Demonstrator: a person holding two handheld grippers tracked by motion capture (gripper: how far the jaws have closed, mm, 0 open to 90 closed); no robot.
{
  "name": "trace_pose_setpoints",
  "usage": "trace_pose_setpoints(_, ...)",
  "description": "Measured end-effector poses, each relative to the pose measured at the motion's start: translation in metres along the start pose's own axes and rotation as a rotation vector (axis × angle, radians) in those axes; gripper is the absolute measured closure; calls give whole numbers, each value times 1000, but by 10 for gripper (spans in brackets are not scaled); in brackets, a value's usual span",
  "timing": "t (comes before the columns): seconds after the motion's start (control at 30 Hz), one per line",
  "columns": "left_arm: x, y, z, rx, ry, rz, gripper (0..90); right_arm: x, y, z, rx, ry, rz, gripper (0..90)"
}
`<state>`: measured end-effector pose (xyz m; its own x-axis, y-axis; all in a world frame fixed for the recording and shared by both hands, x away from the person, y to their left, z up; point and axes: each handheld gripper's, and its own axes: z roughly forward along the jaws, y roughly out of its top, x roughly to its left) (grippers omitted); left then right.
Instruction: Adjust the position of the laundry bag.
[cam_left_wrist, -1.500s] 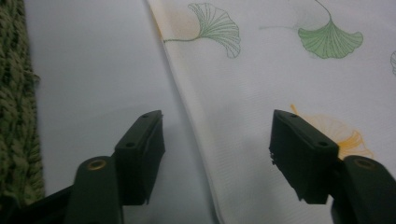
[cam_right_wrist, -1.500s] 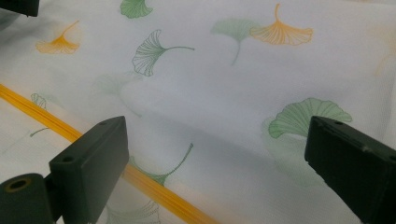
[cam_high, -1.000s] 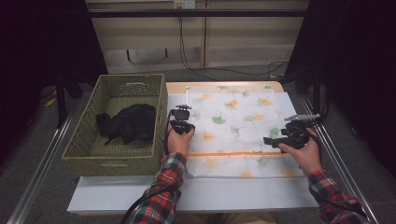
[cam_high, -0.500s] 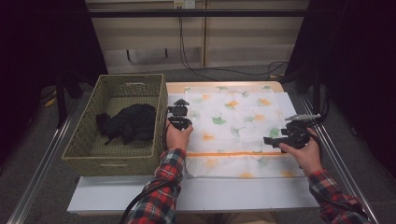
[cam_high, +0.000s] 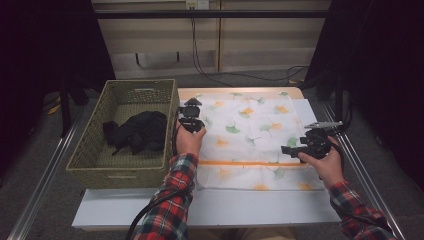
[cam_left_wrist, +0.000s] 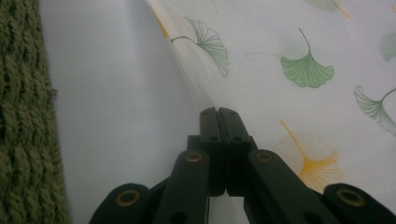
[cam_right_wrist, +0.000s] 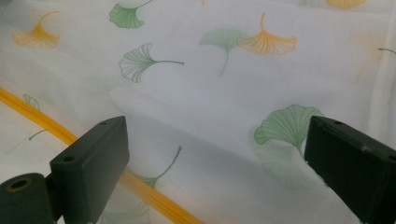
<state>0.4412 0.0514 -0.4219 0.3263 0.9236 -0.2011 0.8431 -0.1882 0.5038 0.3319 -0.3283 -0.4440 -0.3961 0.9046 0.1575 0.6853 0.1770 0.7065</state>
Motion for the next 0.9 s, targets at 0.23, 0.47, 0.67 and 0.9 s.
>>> trace_pose_setpoints(0.23,5,3,-4,-2,-1,-13,897,0,0,-1,4,-4,7,62)
trace_pose_setpoints(0.47,12,4,-10,-12,8,-39,897,2,0,-1,1,2,1,61)
trace_pose_setpoints(0.67,17,6,-15,-35,25,-67,898,3,0,0,4,5,-8,61)
trace_pose_setpoints(0.9,21,8,-21,-29,33,-79,898,4,0,1,8,6,-7,62)
